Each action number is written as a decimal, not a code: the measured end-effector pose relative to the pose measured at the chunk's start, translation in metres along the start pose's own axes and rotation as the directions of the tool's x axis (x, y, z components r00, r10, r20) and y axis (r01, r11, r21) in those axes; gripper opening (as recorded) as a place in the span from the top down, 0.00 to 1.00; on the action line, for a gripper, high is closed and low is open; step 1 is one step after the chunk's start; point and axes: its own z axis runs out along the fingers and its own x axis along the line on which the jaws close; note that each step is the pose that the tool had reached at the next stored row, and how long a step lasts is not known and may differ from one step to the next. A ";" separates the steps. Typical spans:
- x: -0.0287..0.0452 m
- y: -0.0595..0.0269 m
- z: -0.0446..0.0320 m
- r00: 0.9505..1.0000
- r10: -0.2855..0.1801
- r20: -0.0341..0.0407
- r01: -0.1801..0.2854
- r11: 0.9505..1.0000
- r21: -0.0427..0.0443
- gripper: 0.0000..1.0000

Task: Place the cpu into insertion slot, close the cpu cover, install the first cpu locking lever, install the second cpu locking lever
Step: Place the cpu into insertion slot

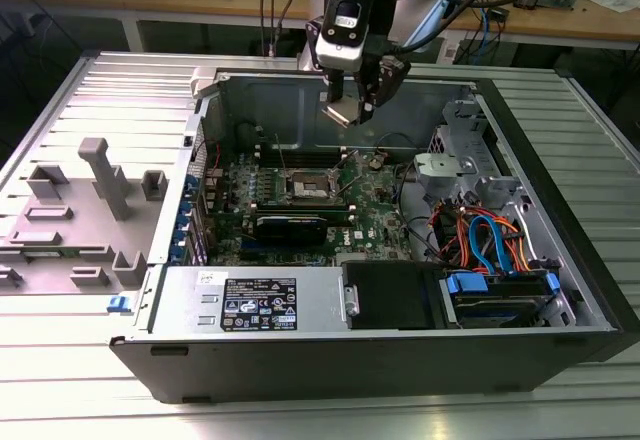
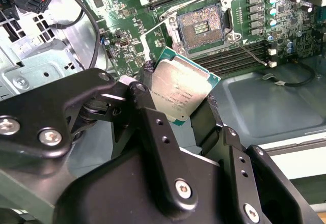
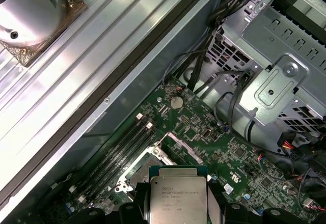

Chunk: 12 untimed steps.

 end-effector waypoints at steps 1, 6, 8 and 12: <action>-0.0001 -0.0001 0.0001 1.000 0.003 0.000 -0.003 1.000 0.000 0.46; -0.0002 -0.0002 0.0005 1.000 0.014 0.001 -0.014 1.000 0.000 0.46; -0.0003 -0.0002 0.0005 1.000 0.018 0.002 -0.018 1.000 0.000 0.46; -0.0004 -0.0003 0.0008 1.000 0.025 0.002 -0.025 1.000 0.000 0.46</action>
